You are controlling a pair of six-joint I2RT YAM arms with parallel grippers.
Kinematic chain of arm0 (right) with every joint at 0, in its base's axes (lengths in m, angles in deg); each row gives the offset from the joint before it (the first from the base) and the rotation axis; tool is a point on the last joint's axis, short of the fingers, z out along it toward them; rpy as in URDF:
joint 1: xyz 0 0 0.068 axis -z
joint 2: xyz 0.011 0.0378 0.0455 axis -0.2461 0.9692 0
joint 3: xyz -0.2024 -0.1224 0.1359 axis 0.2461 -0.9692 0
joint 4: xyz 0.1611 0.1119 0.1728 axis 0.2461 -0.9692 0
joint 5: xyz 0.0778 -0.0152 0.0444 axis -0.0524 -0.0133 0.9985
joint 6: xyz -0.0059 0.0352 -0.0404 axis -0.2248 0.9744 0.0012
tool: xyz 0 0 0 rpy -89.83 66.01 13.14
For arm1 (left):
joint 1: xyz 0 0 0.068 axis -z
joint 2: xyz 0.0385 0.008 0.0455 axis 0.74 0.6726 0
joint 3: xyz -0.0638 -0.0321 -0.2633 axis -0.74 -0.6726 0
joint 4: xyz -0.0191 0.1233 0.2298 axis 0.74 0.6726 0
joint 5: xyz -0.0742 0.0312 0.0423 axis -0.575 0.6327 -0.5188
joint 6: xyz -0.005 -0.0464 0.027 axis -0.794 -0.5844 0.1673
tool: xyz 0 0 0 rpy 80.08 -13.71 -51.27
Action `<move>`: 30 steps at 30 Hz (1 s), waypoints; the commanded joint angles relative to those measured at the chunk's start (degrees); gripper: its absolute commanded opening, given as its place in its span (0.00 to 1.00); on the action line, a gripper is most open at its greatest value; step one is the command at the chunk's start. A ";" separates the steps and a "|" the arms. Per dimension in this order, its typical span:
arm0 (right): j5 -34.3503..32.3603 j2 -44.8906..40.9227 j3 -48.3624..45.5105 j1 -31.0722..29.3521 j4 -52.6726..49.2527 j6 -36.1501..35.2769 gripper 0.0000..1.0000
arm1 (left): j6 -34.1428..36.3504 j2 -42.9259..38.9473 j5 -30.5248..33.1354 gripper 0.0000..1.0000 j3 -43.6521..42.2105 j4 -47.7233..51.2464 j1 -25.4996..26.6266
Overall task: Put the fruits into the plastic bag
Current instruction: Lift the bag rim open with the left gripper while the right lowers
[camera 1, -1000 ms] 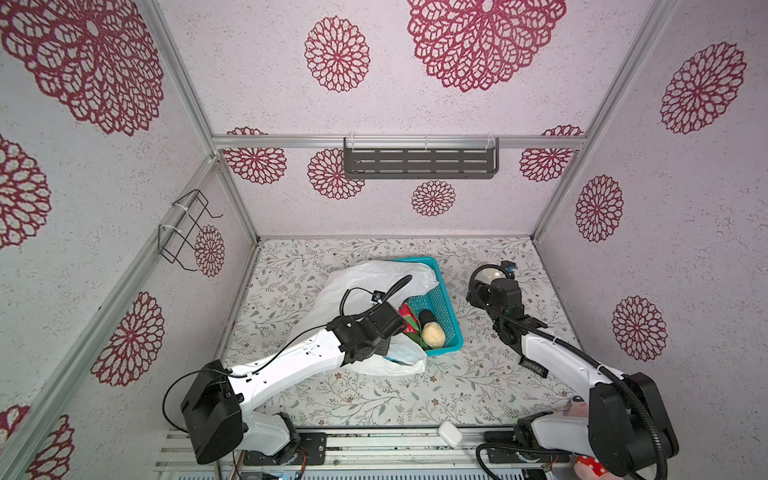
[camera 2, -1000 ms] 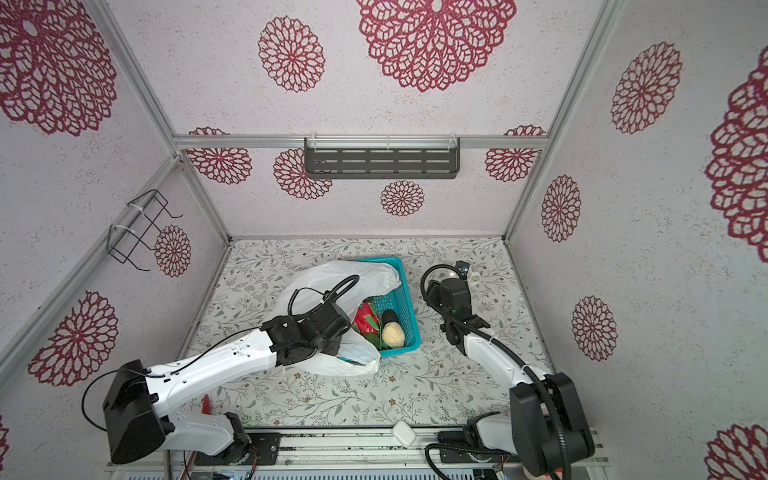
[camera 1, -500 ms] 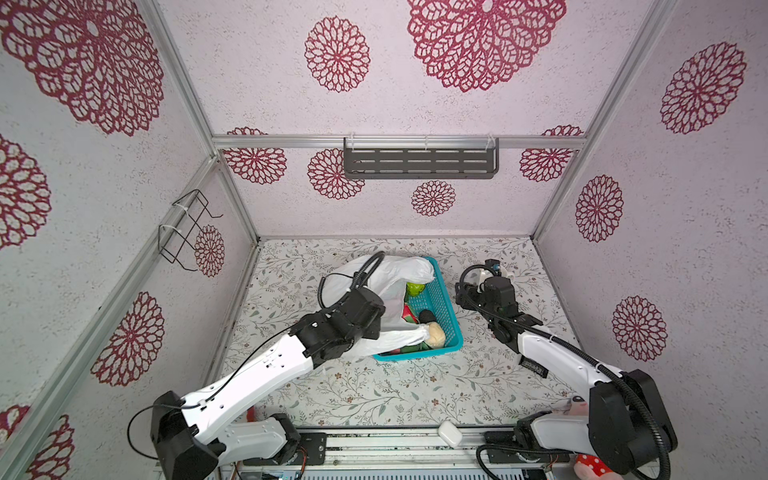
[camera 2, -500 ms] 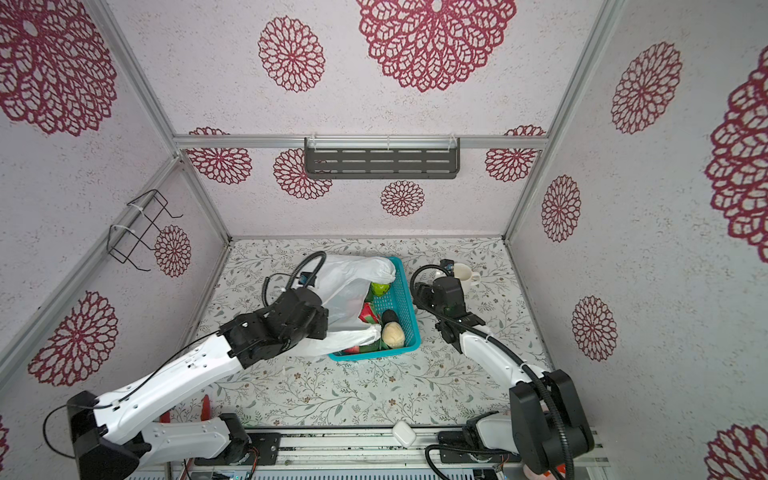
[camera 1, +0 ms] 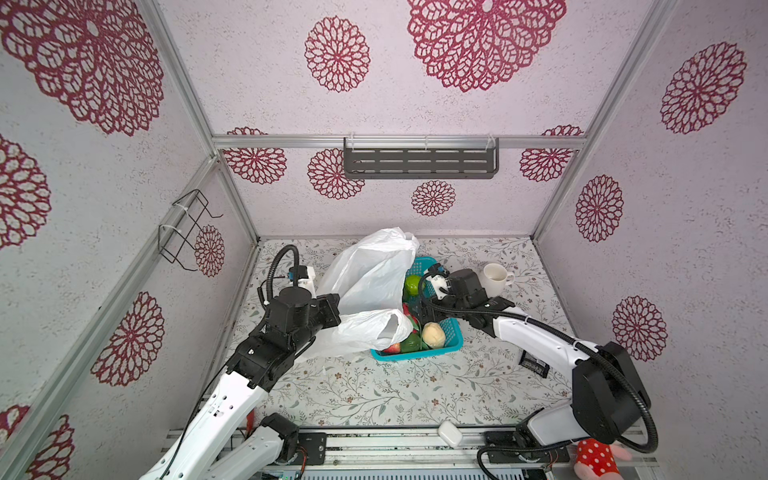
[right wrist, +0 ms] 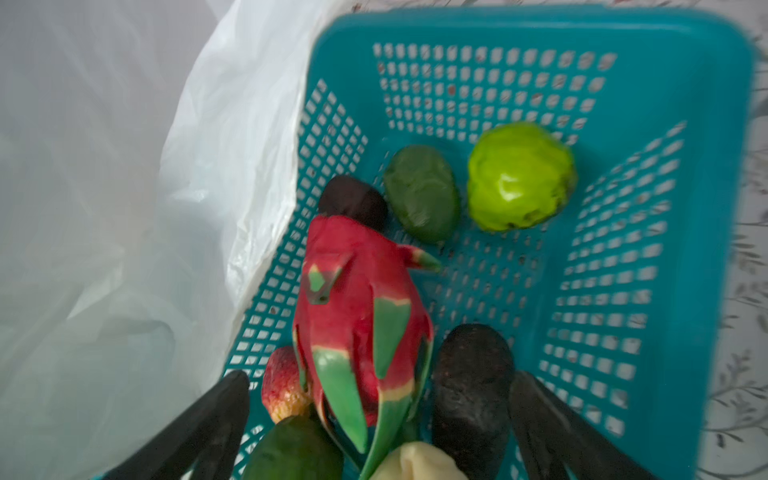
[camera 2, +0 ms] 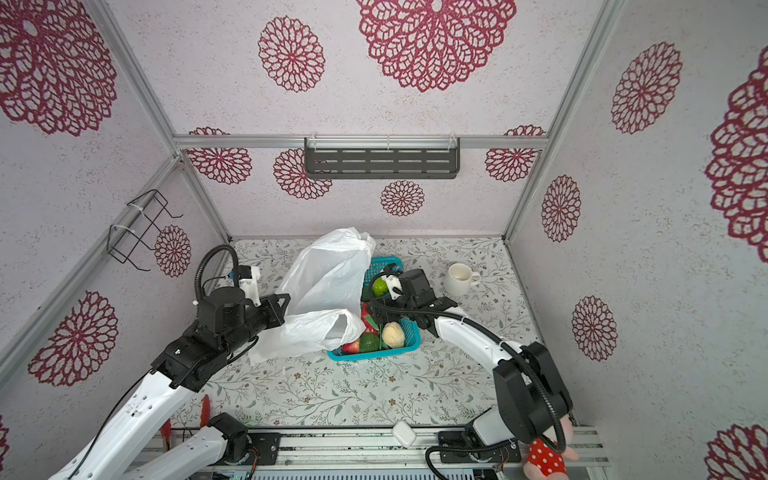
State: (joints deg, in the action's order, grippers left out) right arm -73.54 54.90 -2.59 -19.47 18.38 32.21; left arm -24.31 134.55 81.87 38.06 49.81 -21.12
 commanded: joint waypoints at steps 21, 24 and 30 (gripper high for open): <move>0.09 2.53 9.88 -1.00 -6.65 -7.50 0.99 | -4.69 -3.00 -1.41 0.00 -1.97 2.55 -9.31; 0.92 2.01 9.70 -0.24 -7.94 -7.89 0.99 | -4.84 -3.26 -1.91 0.00 -1.84 2.52 -10.09; 1.99 3.01 10.23 -0.10 -10.18 -9.02 0.99 | -5.29 -3.56 -2.73 0.00 -1.67 2.34 -11.20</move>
State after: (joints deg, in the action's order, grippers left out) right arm -73.41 57.94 7.03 -19.71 11.14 25.21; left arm -28.37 131.84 80.25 36.20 52.39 -31.05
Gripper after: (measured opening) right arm 0.989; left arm 0.042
